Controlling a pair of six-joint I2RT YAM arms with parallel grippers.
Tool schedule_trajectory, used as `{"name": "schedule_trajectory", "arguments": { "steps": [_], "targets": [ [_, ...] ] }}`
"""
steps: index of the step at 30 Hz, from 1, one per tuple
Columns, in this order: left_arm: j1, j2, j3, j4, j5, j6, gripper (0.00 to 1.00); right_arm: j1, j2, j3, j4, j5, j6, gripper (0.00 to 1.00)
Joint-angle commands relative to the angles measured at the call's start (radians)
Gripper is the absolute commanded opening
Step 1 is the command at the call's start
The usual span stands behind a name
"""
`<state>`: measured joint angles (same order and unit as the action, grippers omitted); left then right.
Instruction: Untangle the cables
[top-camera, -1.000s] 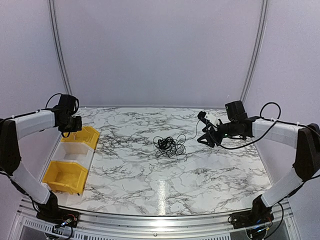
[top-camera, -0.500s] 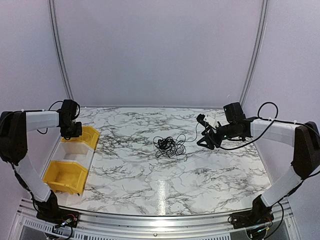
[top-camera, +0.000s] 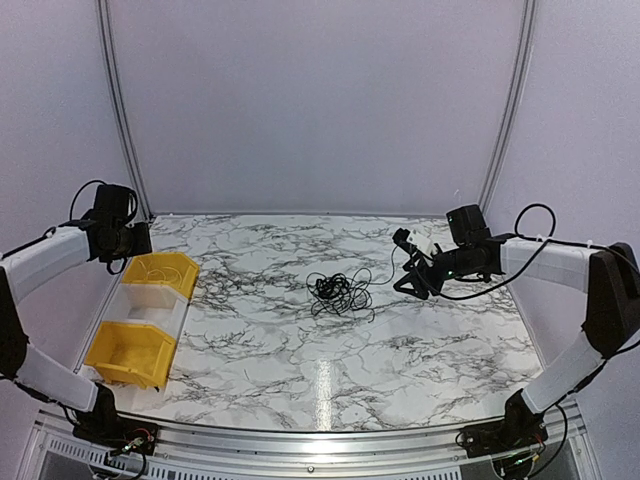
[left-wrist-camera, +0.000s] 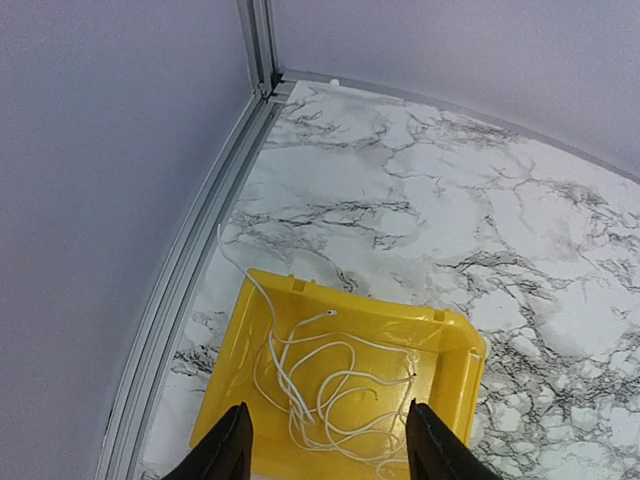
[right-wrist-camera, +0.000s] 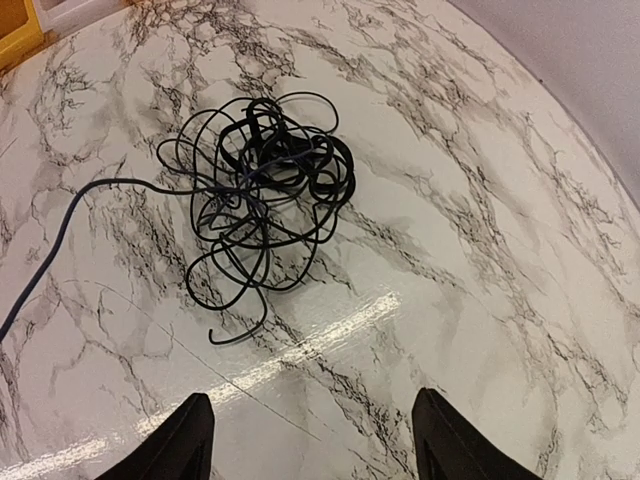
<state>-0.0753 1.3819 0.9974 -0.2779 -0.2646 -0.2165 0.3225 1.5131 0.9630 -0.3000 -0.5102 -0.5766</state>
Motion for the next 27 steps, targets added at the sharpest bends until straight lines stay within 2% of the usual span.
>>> {"name": "schedule_trajectory", "arguments": {
  "steps": [1,5,7,10,12,16,21,27],
  "targets": [
    [-0.038,-0.090,-0.057,0.120,0.110,0.037,0.55,0.005,0.013,0.039,-0.007,0.005,-0.008,0.68],
    [-0.245,-0.168,-0.117,0.263,0.244,0.094,0.55,0.006,0.015,0.040,-0.007,0.007,-0.012,0.68],
    [-0.369,-0.174,-0.117,0.316,0.320,0.101,0.55,0.006,0.014,0.041,-0.009,0.005,-0.012,0.68],
    [-0.494,-0.164,-0.153,0.453,0.410,0.080,0.54,0.007,0.009,0.041,-0.010,-0.003,-0.013,0.68],
    [-0.584,-0.134,-0.162,0.544,0.427,0.084,0.54,0.008,0.006,0.042,-0.011,-0.012,-0.010,0.68],
    [-0.773,0.034,-0.074,0.632,0.386,0.182,0.57,0.010,0.010,0.043,-0.013,-0.018,-0.008,0.68],
    [-0.899,0.258,0.096,0.659,0.370,0.269,0.63,0.013,0.015,0.048,-0.017,-0.022,-0.003,0.68],
    [-0.948,0.452,0.280,0.658,0.341,0.291,0.64,0.013,0.005,0.048,-0.018,-0.025,-0.001,0.68]
  ]
}}
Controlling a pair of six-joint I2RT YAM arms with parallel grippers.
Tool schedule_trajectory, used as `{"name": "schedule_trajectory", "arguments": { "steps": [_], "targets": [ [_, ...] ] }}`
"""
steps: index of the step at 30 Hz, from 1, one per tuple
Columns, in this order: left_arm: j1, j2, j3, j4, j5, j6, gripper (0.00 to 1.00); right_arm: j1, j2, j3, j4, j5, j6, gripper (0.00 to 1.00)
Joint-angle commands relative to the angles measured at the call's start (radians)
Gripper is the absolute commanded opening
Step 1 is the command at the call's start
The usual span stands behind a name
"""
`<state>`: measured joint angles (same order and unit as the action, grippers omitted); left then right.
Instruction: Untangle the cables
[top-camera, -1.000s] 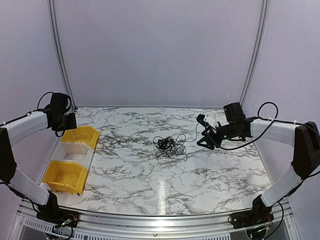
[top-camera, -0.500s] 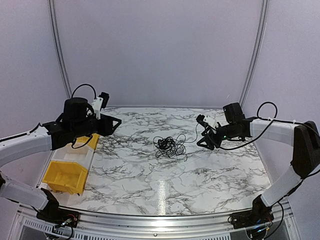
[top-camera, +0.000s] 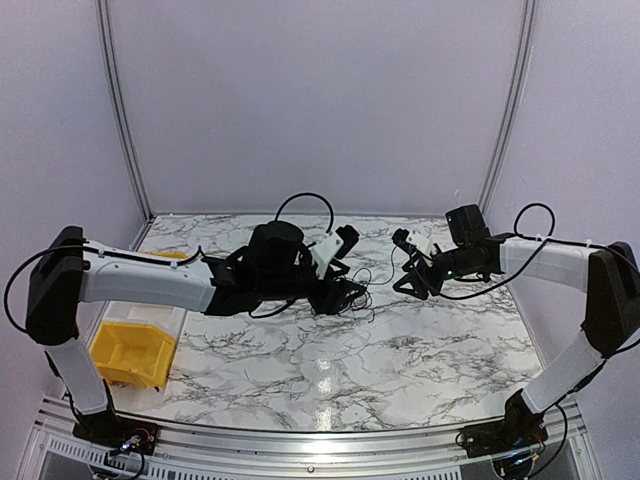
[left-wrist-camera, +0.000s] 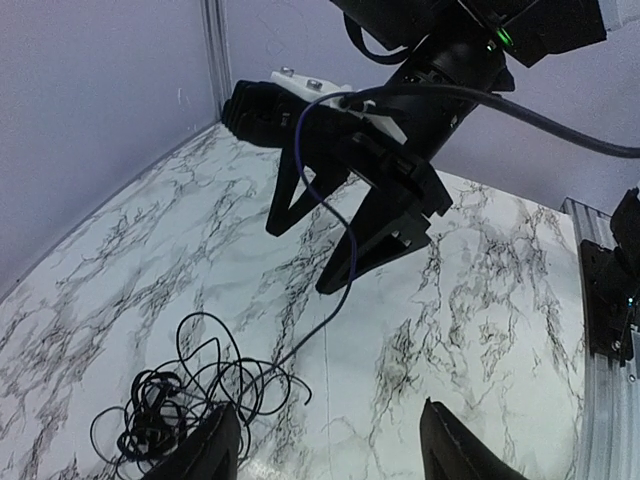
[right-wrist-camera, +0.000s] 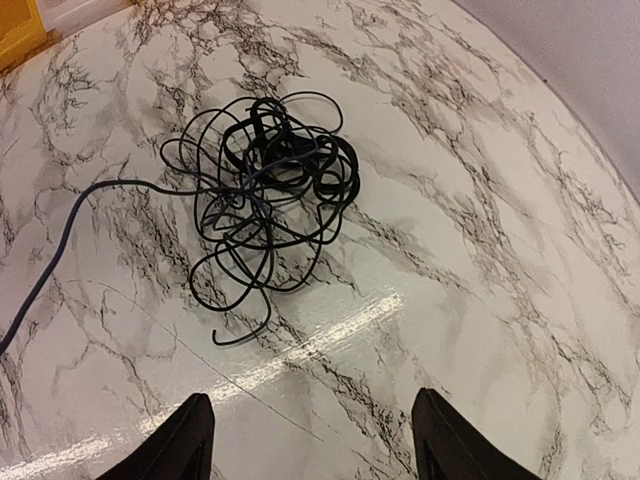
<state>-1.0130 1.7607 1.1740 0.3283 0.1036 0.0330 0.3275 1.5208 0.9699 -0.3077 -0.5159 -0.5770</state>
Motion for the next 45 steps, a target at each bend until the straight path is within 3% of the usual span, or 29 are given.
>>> {"name": "schedule_trajectory", "arguments": {
  "steps": [1,15,23,28,34,45],
  "targets": [
    [-0.010,0.099,0.127,0.053,-0.035,0.040,0.64,0.008,-0.004,0.041,-0.010,-0.018,0.000,0.68],
    [-0.010,0.344,0.389,-0.045,0.069,0.055,0.44,0.007,-0.009,0.041,-0.013,-0.024,0.001,0.68],
    [-0.009,0.350,0.404,-0.061,0.074,0.048,0.07,0.010,0.007,0.043,-0.012,-0.026,0.000,0.68],
    [-0.009,0.292,0.356,-0.059,0.027,0.027,0.00,0.011,0.009,0.044,-0.015,-0.029,0.002,0.68],
    [0.007,0.126,0.267,-0.087,-0.011,-0.019,0.00,0.011,-0.008,0.046,-0.013,-0.033,0.010,0.68],
    [0.177,-0.226,0.400,-0.568,0.034,-0.079,0.00,0.011,-0.021,0.043,-0.010,-0.036,0.003,0.68]
  ]
}}
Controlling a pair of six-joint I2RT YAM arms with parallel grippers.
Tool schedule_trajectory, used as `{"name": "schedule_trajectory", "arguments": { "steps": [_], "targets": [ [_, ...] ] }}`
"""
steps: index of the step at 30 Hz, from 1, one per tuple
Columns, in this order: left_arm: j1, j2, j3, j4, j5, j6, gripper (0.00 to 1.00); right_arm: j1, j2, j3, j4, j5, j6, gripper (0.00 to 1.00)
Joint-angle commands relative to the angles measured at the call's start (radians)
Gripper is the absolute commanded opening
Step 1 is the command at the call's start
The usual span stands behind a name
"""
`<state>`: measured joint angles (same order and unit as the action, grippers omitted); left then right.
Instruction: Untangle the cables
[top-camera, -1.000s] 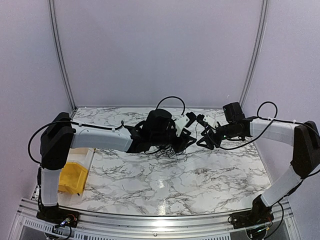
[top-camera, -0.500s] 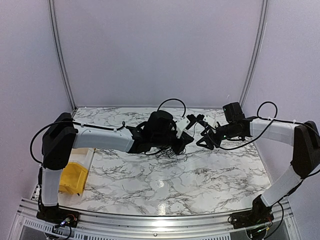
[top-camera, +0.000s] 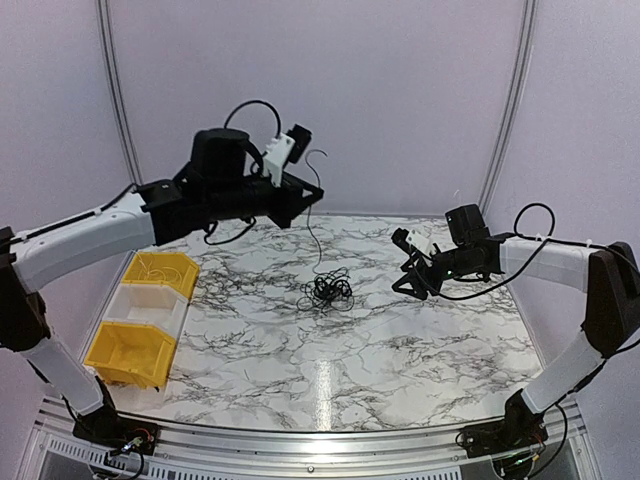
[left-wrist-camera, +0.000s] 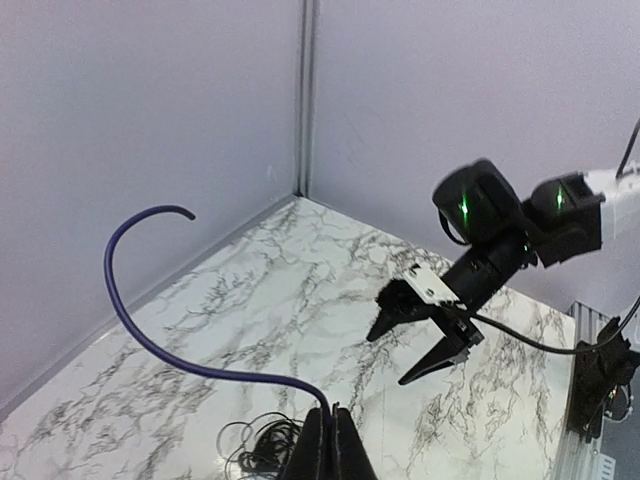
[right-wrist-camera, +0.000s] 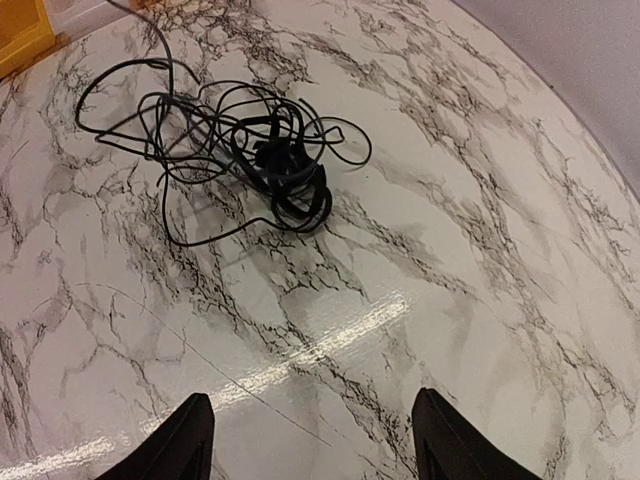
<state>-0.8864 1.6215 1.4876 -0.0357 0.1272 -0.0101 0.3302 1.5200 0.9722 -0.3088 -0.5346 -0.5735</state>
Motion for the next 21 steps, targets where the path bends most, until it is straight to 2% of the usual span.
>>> {"name": "schedule_trajectory", "arguments": {
  "steps": [1,9,12,16,21],
  "targets": [
    [0.060,-0.104,0.108,-0.229,0.001,-0.038,0.00,0.009,-0.019,0.040,-0.010,-0.017,-0.001,0.68],
    [0.086,-0.168,0.395,-0.397,-0.098,-0.108,0.00,0.015,-0.001,0.040,-0.011,-0.016,-0.003,0.68],
    [0.086,-0.207,0.398,-0.399,-0.161,-0.138,0.00,0.021,0.003,0.040,-0.010,-0.005,-0.008,0.68],
    [0.086,-0.271,0.330,-0.399,-0.257,-0.157,0.00,0.037,0.005,0.045,0.010,0.020,0.004,0.68],
    [0.087,-0.324,0.266,-0.434,-0.326,-0.189,0.00,0.144,0.041,0.109,-0.006,0.074,-0.006,0.69]
  ]
}}
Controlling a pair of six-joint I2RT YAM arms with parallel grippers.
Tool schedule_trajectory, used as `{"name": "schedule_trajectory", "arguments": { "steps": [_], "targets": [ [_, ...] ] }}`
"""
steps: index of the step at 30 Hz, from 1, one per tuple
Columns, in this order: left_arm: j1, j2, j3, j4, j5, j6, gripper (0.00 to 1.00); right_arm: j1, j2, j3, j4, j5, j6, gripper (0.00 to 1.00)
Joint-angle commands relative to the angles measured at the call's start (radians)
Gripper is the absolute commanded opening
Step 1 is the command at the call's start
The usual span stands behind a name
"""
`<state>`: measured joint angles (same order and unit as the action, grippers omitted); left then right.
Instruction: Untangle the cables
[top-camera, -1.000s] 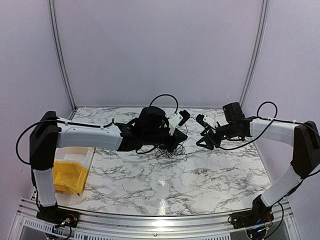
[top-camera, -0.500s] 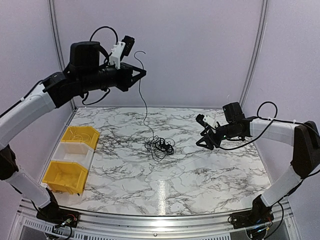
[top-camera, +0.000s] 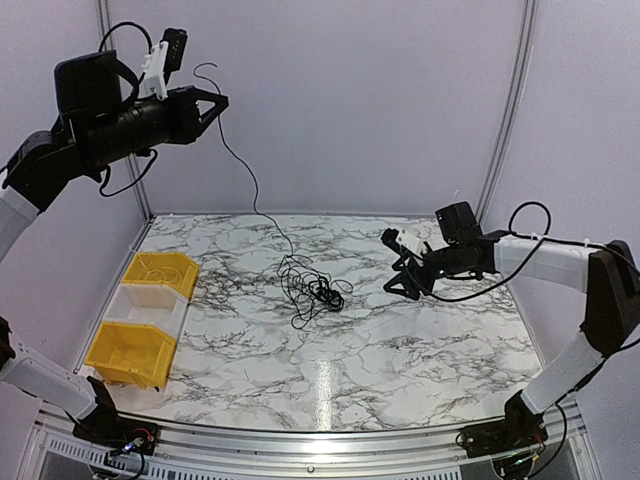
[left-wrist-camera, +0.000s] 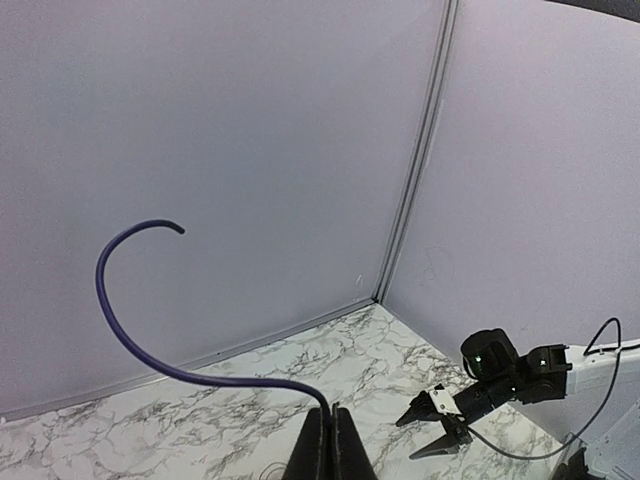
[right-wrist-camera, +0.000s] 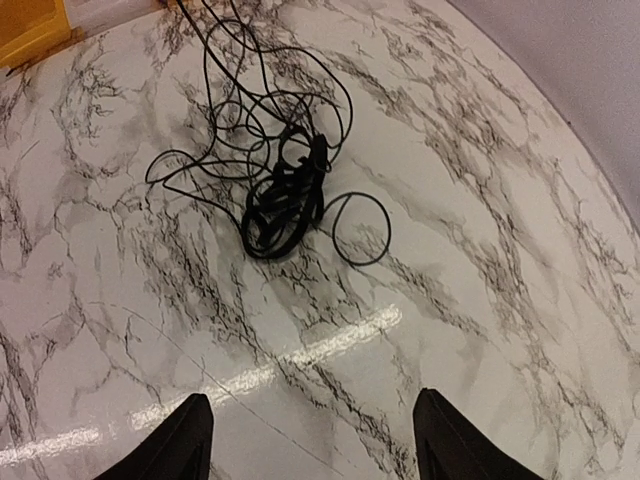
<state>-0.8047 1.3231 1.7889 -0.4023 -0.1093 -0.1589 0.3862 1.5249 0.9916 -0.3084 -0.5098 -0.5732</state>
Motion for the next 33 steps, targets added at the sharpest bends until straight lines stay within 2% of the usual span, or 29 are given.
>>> {"name": "schedule_trajectory", "arguments": {
  "steps": [1,7,11,16,18,19,21,22,23,26,30,33],
  "targets": [
    [0.004,-0.032,-0.038,-0.080,-0.098,-0.045,0.00,0.117,0.060,0.108,-0.009,0.069,-0.009,0.69],
    [0.004,-0.084,-0.024,-0.100,-0.134,-0.036,0.00,0.246,0.219,0.270,-0.002,0.141,0.016,0.70],
    [0.005,-0.077,0.015,-0.104,-0.103,-0.048,0.00,0.311,0.335,0.432,0.003,0.120,0.031,0.75],
    [0.005,-0.059,0.062,-0.114,-0.088,-0.063,0.00,0.350,0.531,0.588,0.063,0.184,0.089,0.75],
    [0.004,-0.059,0.083,-0.119,-0.099,-0.060,0.00,0.350,0.602,0.623,0.104,0.226,0.113,0.67],
    [0.004,-0.059,0.096,-0.122,-0.106,-0.056,0.00,0.348,0.630,0.632,0.122,0.244,0.117,0.57],
    [0.005,-0.058,0.133,-0.130,-0.121,-0.045,0.00,0.343,0.675,0.640,0.151,0.260,0.121,0.24],
    [0.005,-0.056,0.154,-0.135,-0.133,-0.037,0.00,0.340,0.692,0.642,0.155,0.268,0.129,0.14],
    [0.004,-0.054,0.177,-0.141,-0.147,-0.025,0.00,0.336,0.709,0.644,0.153,0.272,0.135,0.09],
    [0.005,-0.060,0.234,-0.150,-0.226,0.029,0.00,0.323,0.722,0.634,0.146,0.291,0.152,0.00],
    [0.005,-0.080,0.319,-0.147,-0.379,0.140,0.00,0.291,0.722,0.587,0.144,0.295,0.170,0.00],
    [0.004,-0.102,0.317,-0.139,-0.463,0.209,0.00,0.271,0.718,0.567,0.127,0.276,0.171,0.00]
  ]
}}
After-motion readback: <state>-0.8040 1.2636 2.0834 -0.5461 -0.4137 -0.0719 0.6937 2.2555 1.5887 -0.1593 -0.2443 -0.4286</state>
